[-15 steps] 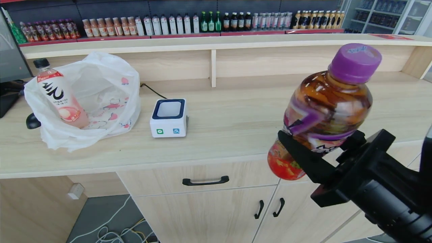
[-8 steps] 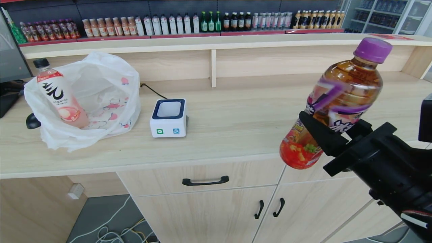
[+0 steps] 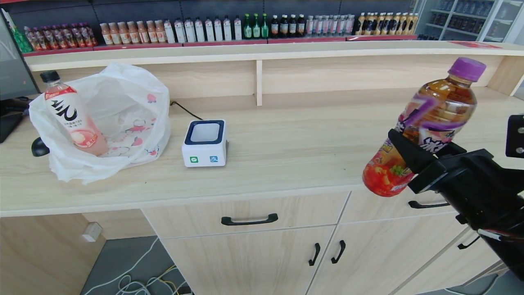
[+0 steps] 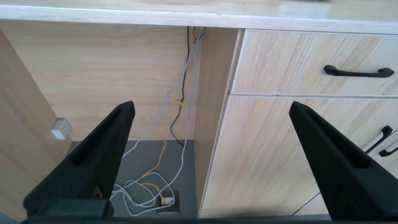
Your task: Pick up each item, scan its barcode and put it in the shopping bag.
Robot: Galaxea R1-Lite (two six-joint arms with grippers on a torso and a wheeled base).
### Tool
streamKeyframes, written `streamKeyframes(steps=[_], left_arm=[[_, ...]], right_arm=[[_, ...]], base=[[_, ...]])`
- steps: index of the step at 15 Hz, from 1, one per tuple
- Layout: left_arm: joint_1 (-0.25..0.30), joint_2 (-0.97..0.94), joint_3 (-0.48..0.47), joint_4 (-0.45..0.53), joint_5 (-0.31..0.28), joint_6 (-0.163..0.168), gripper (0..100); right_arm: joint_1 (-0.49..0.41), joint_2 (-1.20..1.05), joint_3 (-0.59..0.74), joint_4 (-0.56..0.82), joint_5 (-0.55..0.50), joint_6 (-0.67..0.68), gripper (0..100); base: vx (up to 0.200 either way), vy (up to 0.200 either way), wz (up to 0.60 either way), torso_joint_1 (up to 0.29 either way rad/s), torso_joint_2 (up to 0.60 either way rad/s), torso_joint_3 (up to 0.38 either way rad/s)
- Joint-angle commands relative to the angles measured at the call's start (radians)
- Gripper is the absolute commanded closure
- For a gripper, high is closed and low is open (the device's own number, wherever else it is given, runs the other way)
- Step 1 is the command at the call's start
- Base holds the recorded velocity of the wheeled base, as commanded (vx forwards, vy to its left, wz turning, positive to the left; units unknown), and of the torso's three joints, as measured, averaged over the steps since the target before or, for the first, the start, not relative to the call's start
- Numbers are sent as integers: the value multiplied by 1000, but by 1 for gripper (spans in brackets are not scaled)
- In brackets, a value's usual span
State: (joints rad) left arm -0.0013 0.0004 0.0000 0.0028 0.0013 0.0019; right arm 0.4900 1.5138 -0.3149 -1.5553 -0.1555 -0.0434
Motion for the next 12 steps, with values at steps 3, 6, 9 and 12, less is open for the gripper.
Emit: streamKeyframes(steps=[3, 6, 9, 12], left_arm=[[0, 0, 0, 0, 0, 0, 0], [0, 0, 0, 0, 0, -2, 0], [0, 0, 0, 0, 0, -2, 0], [0, 0, 0, 0, 0, -3, 0]], right_arm=[[-8, 6, 3, -5, 4, 0, 100], [-4, -3, 2, -5, 5, 0, 100], [-4, -3, 2, -5, 5, 0, 100], [-4, -20, 2, -5, 5, 0, 100]], base=[[0, 200, 0, -6, 2, 9], [0, 200, 0, 6, 6, -1], [0, 200, 0, 4, 4, 5], [0, 200, 0, -1, 1, 4]])
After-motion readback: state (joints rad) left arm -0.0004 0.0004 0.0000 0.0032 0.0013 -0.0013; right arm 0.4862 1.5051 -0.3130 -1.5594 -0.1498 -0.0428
